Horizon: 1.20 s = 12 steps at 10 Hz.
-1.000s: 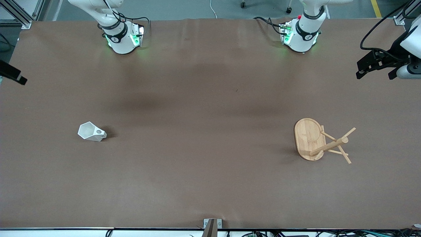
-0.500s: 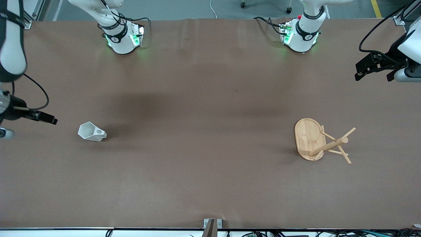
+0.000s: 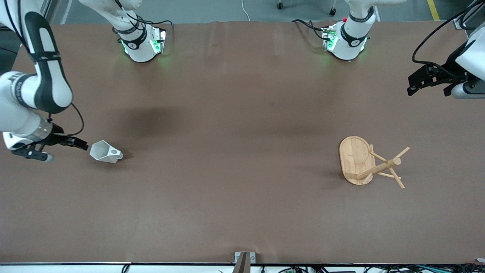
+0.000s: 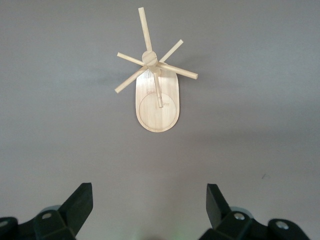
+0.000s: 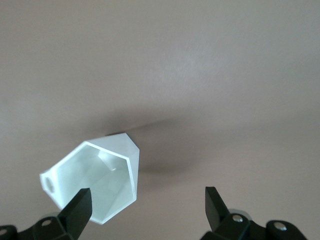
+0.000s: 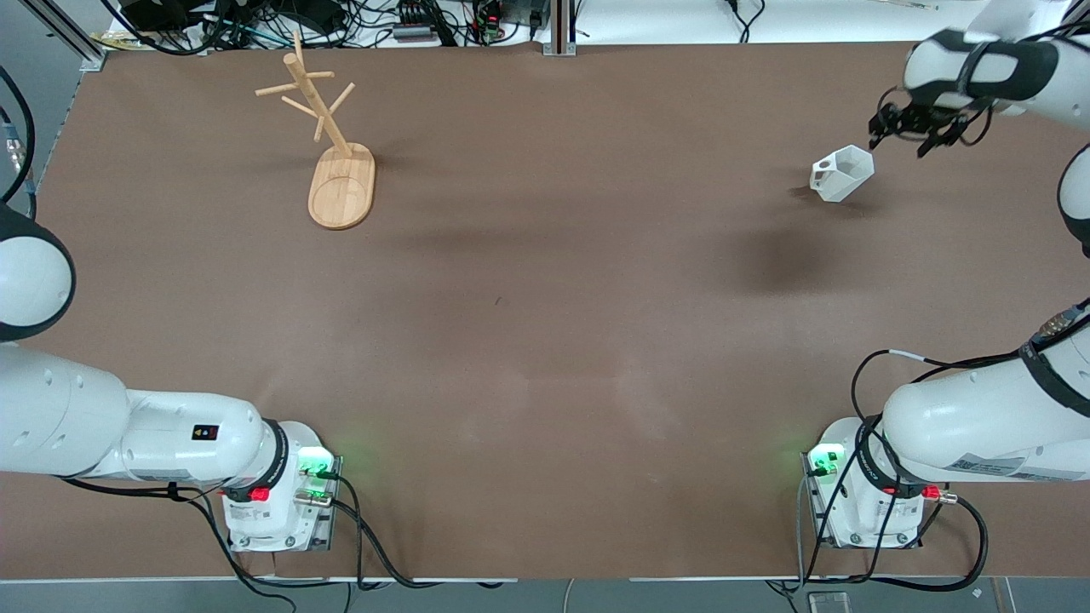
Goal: Hang cup on rack
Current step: 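Reach the right gripper down to the white cup and grasp it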
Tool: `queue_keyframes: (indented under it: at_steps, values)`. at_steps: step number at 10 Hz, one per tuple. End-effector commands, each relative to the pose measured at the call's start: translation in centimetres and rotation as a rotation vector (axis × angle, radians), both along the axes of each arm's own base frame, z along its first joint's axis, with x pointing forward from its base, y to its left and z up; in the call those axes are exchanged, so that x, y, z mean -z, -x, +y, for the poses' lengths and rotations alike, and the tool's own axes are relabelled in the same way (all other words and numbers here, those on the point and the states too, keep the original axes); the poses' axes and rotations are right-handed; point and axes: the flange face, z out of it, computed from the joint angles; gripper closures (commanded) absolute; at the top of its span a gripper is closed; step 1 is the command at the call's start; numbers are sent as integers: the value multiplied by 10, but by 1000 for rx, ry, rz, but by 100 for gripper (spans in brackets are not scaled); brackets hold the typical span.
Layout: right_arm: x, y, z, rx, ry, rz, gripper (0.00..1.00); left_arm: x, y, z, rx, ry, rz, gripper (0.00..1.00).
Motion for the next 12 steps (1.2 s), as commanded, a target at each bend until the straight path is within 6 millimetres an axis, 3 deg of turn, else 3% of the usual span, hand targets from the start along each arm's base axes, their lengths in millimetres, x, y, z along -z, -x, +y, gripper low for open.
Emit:
queue_keyframes:
  at_steps: [1, 3, 7, 9, 11, 12]
  values:
    - [21, 5, 5, -17, 3, 1, 3, 16, -5, 0, -5, 11, 23, 0]
    - [43, 2, 15, -35, 4, 12, 22, 16, -5, 1, -6, 11, 23, 0]
    - [45, 0, 15, -38, 6, 5, 65, 15, -5, 1, -6, 11, 22, 0]
    - [42, -4, 15, -24, 0, 3, 99, 14, -5, 1, -5, 11, 20, 0]
    - [30, -13, 15, -36, -6, 19, 100, 14, -5, 0, -3, 10, 20, 0]
    - [13, -23, 17, -43, -17, 57, 100, 12, -5, 1, -5, 10, 16, 0]
